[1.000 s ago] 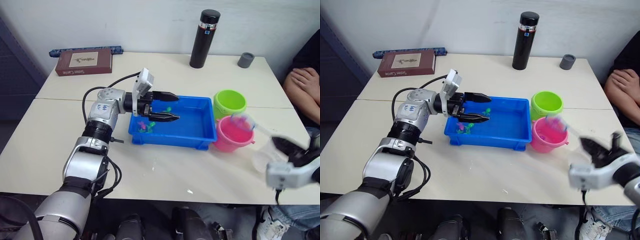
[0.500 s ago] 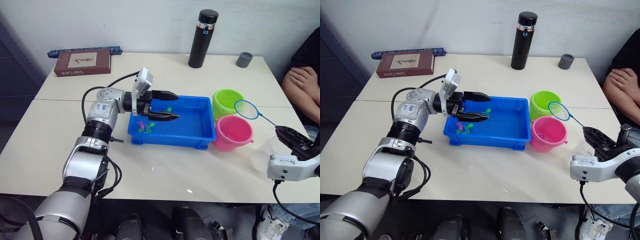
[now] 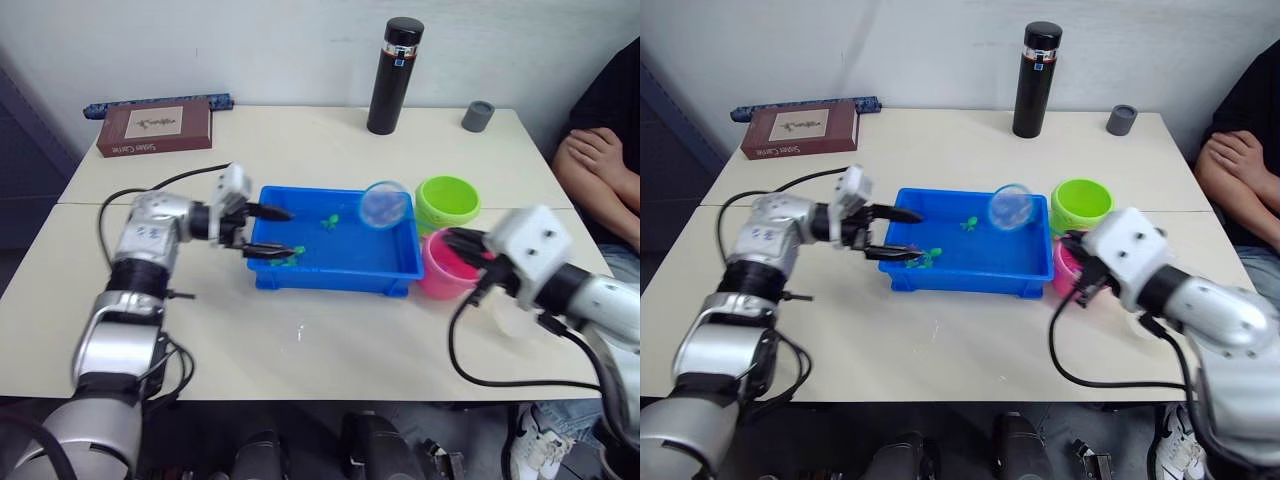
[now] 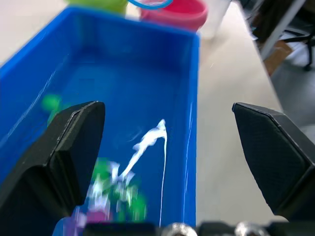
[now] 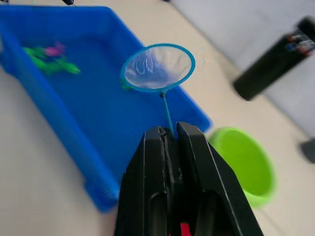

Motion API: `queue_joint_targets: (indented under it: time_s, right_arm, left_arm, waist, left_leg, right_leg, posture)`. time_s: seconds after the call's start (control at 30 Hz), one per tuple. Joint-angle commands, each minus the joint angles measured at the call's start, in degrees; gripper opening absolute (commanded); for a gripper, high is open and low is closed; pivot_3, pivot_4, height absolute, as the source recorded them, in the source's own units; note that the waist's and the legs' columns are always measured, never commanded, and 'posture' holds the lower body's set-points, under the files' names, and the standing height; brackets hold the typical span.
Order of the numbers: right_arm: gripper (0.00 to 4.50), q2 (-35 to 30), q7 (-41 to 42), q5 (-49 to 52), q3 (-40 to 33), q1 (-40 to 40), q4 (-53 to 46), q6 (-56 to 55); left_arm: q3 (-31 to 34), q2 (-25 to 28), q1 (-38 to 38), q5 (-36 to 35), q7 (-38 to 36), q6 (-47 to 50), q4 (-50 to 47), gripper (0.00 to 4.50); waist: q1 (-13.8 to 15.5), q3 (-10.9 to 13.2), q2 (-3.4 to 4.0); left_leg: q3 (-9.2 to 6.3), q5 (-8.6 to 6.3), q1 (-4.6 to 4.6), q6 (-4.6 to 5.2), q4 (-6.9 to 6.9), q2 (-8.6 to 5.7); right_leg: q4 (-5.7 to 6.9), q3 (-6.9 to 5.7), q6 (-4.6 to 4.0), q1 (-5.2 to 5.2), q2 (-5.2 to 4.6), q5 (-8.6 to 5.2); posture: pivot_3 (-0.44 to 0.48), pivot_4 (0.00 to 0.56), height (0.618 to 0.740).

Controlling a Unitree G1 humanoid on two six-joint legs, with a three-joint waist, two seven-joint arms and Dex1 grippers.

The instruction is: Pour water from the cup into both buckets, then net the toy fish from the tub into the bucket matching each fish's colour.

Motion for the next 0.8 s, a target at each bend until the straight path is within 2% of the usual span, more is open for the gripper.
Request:
queue_joint_targets:
  time_s: [0.03, 0.2, 0.4, 0.8]
  right_arm:
    - [0.00, 1.33, -2.32, 0.49, 7.61, -4.77, 5.22, 0.88]
    - [0.00, 6.19, -5.33, -0.46, 16.80, -11.13, 15.30, -1.66]
    - [0.00, 10.14, -6.33, -0.58, 22.49, -14.85, 22.41, -4.47]
    - [0.00, 9.16, -6.59, -4.26, 26.78, -18.22, 29.72, -9.21]
  left_arm:
    - [2.67, 4.55, 2.28, -0.62, 1.48, 1.92, -5.98, 4.46]
    - [5.05, 9.99, 9.76, -1.95, 3.76, 6.68, -15.80, 4.46]
    - [7.26, 11.99, 15.90, -4.08, 7.23, 12.49, -26.26, 4.46]
    - [7.85, 13.11, 18.46, -6.24, 9.89, 15.23, -30.15, 4.46]
  waist:
    - [0.16, 0.00, 0.00]
    - [0.09, -0.01, -0.02]
    - [0.01, -0.01, -0.02]
    - [-0.06, -0.01, -0.02]
  left_leg:
    - [-0.01, -0.01, -0.03, 0.01, 0.02, -0.01]
    - [-0.18, -0.03, -0.19, 0.06, 0.16, -0.03]
    - [-0.26, -0.03, -0.23, 0.06, 0.16, -0.02]
    - [-0.24, -0.03, -0.23, 0.06, 0.14, -0.01]
  right_leg:
    - [-0.01, -0.01, 0.00, 0.00, -0.03, 0.00]
    - [-0.06, -0.20, 0.01, 0.01, -0.15, 0.00]
    - [-0.04, -0.29, 0.01, 0.01, -0.56, 0.00]
    - [-0.06, -0.29, 0.01, 0.00, -0.54, 0.00]
  posture:
    - [0.000, 0.150, 0.740]
    - [0.000, 0.150, 0.740]
    - [0.000, 0.150, 0.740]
    - [0.000, 0.150, 0.740]
